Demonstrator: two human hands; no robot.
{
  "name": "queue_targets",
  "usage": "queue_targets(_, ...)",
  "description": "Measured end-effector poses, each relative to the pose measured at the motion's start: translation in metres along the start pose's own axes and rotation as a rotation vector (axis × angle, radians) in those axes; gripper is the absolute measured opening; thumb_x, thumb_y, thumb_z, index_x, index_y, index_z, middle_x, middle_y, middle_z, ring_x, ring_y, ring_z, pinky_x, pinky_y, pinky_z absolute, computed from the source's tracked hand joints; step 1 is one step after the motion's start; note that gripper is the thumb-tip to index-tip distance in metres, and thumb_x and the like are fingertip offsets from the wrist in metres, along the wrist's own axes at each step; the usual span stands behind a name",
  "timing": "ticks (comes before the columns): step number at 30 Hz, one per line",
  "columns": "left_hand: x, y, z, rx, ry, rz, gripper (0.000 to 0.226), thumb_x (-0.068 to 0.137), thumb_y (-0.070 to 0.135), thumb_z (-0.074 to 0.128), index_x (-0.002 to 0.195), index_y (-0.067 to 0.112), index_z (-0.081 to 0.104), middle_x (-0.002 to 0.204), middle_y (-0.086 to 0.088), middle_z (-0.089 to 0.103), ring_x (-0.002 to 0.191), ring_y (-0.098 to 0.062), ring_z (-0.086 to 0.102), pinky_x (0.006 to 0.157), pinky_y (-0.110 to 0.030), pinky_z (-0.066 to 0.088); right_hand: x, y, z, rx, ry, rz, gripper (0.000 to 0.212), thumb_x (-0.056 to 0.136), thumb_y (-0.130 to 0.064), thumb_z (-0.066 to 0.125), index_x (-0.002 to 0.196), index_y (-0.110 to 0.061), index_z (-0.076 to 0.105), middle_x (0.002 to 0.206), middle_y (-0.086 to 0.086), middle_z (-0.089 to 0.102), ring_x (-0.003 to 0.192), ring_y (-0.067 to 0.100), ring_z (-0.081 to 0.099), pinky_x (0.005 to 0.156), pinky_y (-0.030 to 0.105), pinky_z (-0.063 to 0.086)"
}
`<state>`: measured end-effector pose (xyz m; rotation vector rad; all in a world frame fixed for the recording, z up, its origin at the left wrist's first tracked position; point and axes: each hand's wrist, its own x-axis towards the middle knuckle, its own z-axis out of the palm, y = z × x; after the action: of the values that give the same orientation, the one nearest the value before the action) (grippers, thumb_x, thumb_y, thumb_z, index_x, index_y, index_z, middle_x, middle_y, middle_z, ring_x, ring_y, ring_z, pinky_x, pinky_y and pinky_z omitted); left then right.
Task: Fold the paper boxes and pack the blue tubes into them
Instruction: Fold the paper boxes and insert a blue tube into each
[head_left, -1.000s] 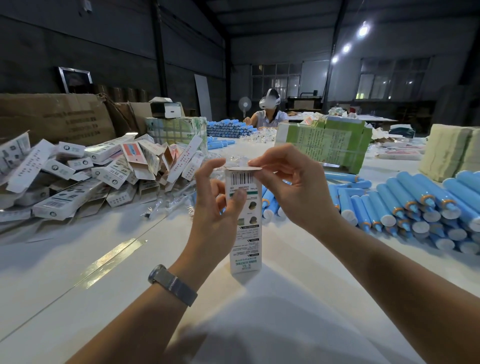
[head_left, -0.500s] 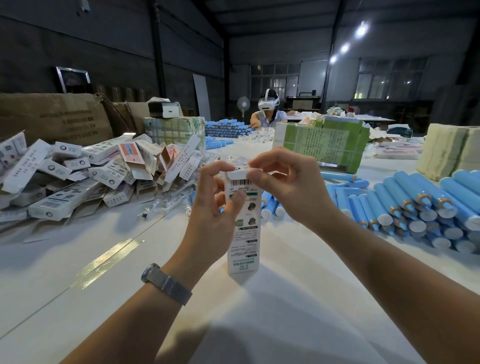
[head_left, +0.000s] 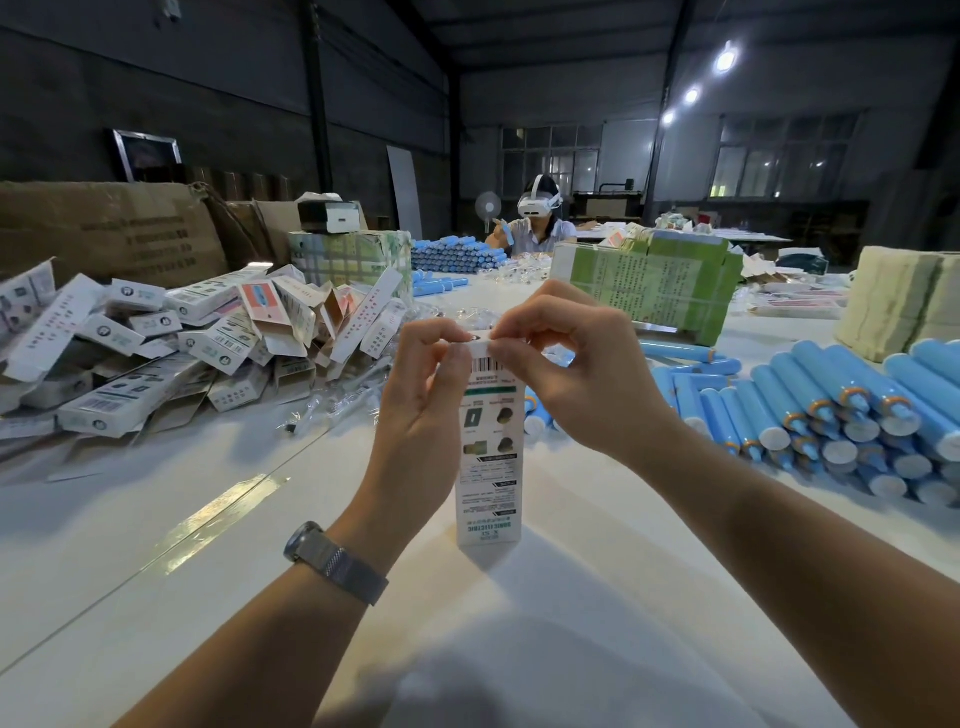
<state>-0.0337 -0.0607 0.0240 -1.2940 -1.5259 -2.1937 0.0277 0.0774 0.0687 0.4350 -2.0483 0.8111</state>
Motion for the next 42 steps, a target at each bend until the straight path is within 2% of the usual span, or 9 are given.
queue_targets(7,0.001,-0.001,0.003,0.091,0.035,0.075,0.007,0.101,0.021,0.044,0.097,0.025,0.048,0.082,0.008,0.058,0.067,-0.009,0.059,0.059,-0.023,0.049,-0.002,-0.004,0.005,-0.038,0.012,0.005,0.011,0.084,-0.016,0.076,0.091,-0.008,0.074,0.084,-0.001,0.056,0.08,0.021,0.06,0.071,0.04,0.054)
queue_targets(12,0.001,-0.003,0.002,0.084,0.015,0.091,0.008,0.102,0.02,0.045,0.097,0.024,0.049,0.083,0.011,0.058,0.07,-0.007,0.059,0.062,-0.022,0.049,0.002,-0.01,0.004,-0.04,0.011,0.034,0.007,0.083,-0.015,0.077,0.084,-0.009,0.074,0.079,-0.008,0.054,0.075,0.016,0.059,0.066,0.039,0.052)
queue_targets(17,0.001,-0.005,0.0,0.1,-0.039,0.101,0.013,0.102,0.02,0.047,0.106,0.033,0.047,0.091,0.005,0.062,0.079,-0.007,0.065,0.065,-0.023,0.053,0.006,-0.012,-0.002,-0.062,-0.04,0.097,0.003,0.085,-0.014,0.075,0.086,-0.013,0.073,0.082,-0.005,0.058,0.081,0.014,0.06,0.069,0.041,0.053)
queue_targets(21,0.0,-0.006,-0.001,0.131,-0.039,0.083,0.026,0.099,0.026,0.049,0.113,0.047,0.044,0.099,-0.007,0.062,0.086,-0.018,0.07,0.07,-0.032,0.058,0.008,-0.015,-0.004,-0.079,-0.073,0.118,0.006,0.086,-0.016,0.073,0.088,-0.021,0.072,0.087,-0.002,0.06,0.084,0.014,0.061,0.075,0.042,0.053)
queue_targets(24,0.0,-0.006,-0.001,0.144,-0.048,0.105,0.025,0.099,0.024,0.049,0.117,0.041,0.042,0.097,-0.005,0.061,0.085,-0.017,0.07,0.069,-0.029,0.056,0.01,-0.017,-0.006,-0.106,-0.091,0.121,0.007,0.087,-0.017,0.073,0.088,-0.024,0.072,0.087,-0.003,0.06,0.085,0.015,0.061,0.077,0.043,0.052)
queue_targets(28,-0.001,-0.005,-0.001,0.132,-0.061,0.101,0.037,0.098,0.024,0.051,0.114,0.057,0.044,0.098,-0.004,0.062,0.085,-0.017,0.069,0.068,-0.028,0.056,0.014,-0.019,-0.01,-0.12,-0.072,0.128,0.006,0.088,-0.02,0.071,0.087,-0.025,0.071,0.085,-0.006,0.065,0.081,0.012,0.063,0.077,0.039,0.053)
queue_targets(31,-0.002,-0.004,0.0,0.127,-0.062,0.108,0.039,0.097,0.024,0.051,0.114,0.059,0.044,0.099,-0.006,0.062,0.084,-0.018,0.069,0.068,-0.028,0.055,0.016,-0.021,-0.012,-0.109,-0.089,0.12,0.008,0.087,-0.017,0.072,0.085,-0.025,0.071,0.085,-0.006,0.065,0.082,0.011,0.063,0.078,0.036,0.055)
queue_targets(37,-0.001,-0.004,0.0,0.152,-0.073,0.123,0.031,0.098,0.023,0.05,0.113,0.049,0.046,0.095,0.008,0.063,0.083,-0.015,0.068,0.069,-0.036,0.059,0.019,-0.024,-0.017,-0.107,-0.152,0.109,0.009,0.086,-0.014,0.073,0.084,-0.023,0.073,0.084,0.0,0.066,0.082,0.017,0.065,0.082,0.044,0.054)
queue_targets(42,-0.002,-0.003,0.0,0.154,-0.096,0.133,0.035,0.1,0.021,0.046,0.109,0.055,0.044,0.093,0.012,0.063,0.085,-0.016,0.069,0.069,-0.029,0.056,0.022,-0.027,-0.024,-0.13,-0.226,0.095,0.006,0.085,-0.015,0.074,0.087,-0.02,0.075,0.086,0.002,0.064,0.086,0.02,0.063,0.084,0.046,0.052)
